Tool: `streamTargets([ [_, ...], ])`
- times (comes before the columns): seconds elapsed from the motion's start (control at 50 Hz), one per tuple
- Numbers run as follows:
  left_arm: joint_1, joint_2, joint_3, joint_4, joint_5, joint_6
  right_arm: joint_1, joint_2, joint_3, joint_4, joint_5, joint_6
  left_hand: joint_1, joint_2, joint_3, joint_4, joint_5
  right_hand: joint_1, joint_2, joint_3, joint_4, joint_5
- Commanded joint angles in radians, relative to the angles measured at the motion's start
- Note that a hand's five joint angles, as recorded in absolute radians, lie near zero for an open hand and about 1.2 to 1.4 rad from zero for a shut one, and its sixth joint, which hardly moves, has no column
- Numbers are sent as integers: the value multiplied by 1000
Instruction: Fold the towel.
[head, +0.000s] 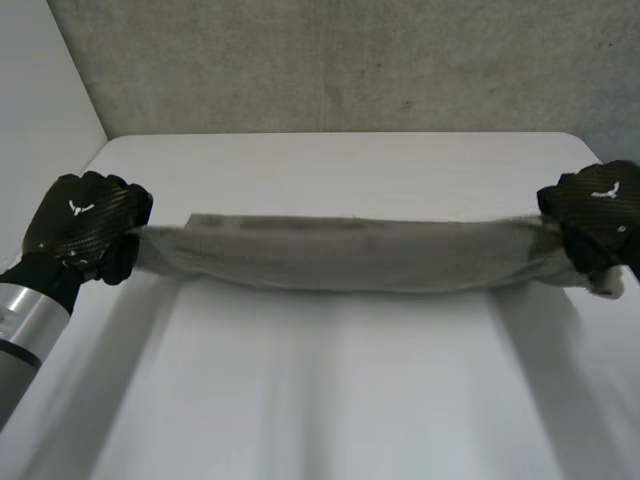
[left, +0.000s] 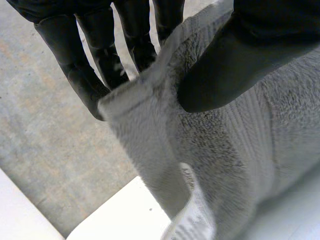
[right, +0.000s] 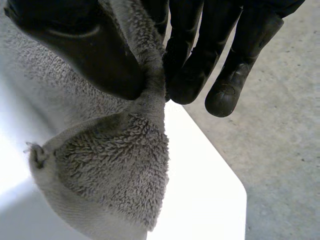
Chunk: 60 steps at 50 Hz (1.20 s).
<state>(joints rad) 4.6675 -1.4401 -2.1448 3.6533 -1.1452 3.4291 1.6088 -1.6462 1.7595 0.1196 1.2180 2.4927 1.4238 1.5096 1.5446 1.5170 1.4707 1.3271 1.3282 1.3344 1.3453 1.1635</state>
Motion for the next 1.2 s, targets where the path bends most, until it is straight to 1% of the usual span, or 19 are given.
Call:
streamTargets([
  [0.02, 8, -118, 49, -18, 47, 2, -1, 205, -116, 3, -28, -18, -28, -113, -148, -121, -249, 69, 68, 62, 51, 58],
  [0.06, -15, -241, 121, -18, 42, 8, 5, 262, -152, 3, -23, -26, -28, -113, -148, -121, -249, 69, 68, 62, 51, 58],
  [0.18, -62, -437, 272, -27, 16, 16, 46, 487, -338, 8, 0, -40, -28, -113, -148, -121, -249, 69, 68, 62, 51, 58],
  [0.22, -98, -547, 391, -33, -42, 24, 59, 545, -393, 9, 14, -40, -28, -113, -148, -121, -249, 69, 68, 62, 51, 58],
  [0.38, -141, -768, 675, -94, -148, 41, 103, 779, -657, 8, 81, -41, -28, -113, -148, -121, -249, 69, 68, 62, 51, 58],
  [0.58, -185, -965, 954, -180, -163, 42, 140, 988, -917, -1, 89, -41, -28, -113, -148, -121, -249, 69, 68, 62, 51, 58],
  [0.6, -187, -986, 989, -196, -177, 42, 142, 1020, -957, -4, 92, -40, -28, -113, -148, -121, -249, -311, -312, -318, -329, -322],
  [0.62, -187, -987, 990, -196, -177, 42, 143, 1043, -989, -9, 107, -32, -28, -113, -148, -121, -249, -968, -969, -976, -987, -979],
  [0.64, -188, -1005, 1019, -209, -191, 42, 143, 1043, -989, -9, 107, -32, -539, -624, -659, -632, -760, -975, -976, -982, -993, -986],
  [0.66, -188, -1005, 1019, -210, -191, 42, 148, 1062, -1020, -11, 139, -31, -544, -630, -665, -637, -765, -1153, -1154, -1160, -1171, -1164],
  [0.68, -188, -1013, 1036, -223, -211, 41, 157, 1069, -1043, -11, 185, -28, -1249, -1335, -1370, -1342, -1471, -1153, -1154, -1160, -1171, -1164],
  [0.7, -188, -1011, 1043, -234, -235, 41, 157, 1069, -1043, -11, 186, -28, -1153, -1239, -1274, -1247, -1375, -1153, -1154, -1160, -1171, -1164],
  [0.72, -188, -1011, 1043, -234, -235, 41, 166, 1071, -1054, -11, 233, -18, -1152, -1237, -1272, -1245, -1373, -1153, -1154, -1160, -1171, -1164],
  [0.74, -190, -1005, 1045, -239, -254, 33, 166, 1071, -1054, -11, 233, -18, -1249, -1335, -1370, -1342, -1471, -1153, -1154, -1160, -1171, -1164],
  [0.78, -194, -996, 1042, -245, -265, 28, 177, 1059, -1057, -12, 299, 18, -1249, -1335, -1370, -1342, -1471, -1153, -1154, -1160, -1171, -1164],
  [0.82, -194, -979, 1036, -246, -271, 27, 183, 1033, -1054, -9, 302, 44, -1249, -1335, -1370, -1342, -1471, -1153, -1154, -1160, -1171, -1164],
  [0.96, -194, -789, 867, -260, -278, 27, 172, 801, -905, -17, 284, 140, -1249, -1335, -1370, -1342, -1471, -1153, -1154, -1160, -1171, -1164],
  [1.06, -193, -648, 714, -250, -274, 25, 171, 567, -630, -60, 226, 146, -1249, -1335, -1370, -1342, -1471, -1153, -1154, -1160, -1171, -1164],
  [1.2, -196, -534, 526, -185, -272, 5, 171, 451, -360, -84, 218, 132, -1249, -1335, -1370, -1342, -1471, -1153, -1154, -1160, -1171, -1164],
])
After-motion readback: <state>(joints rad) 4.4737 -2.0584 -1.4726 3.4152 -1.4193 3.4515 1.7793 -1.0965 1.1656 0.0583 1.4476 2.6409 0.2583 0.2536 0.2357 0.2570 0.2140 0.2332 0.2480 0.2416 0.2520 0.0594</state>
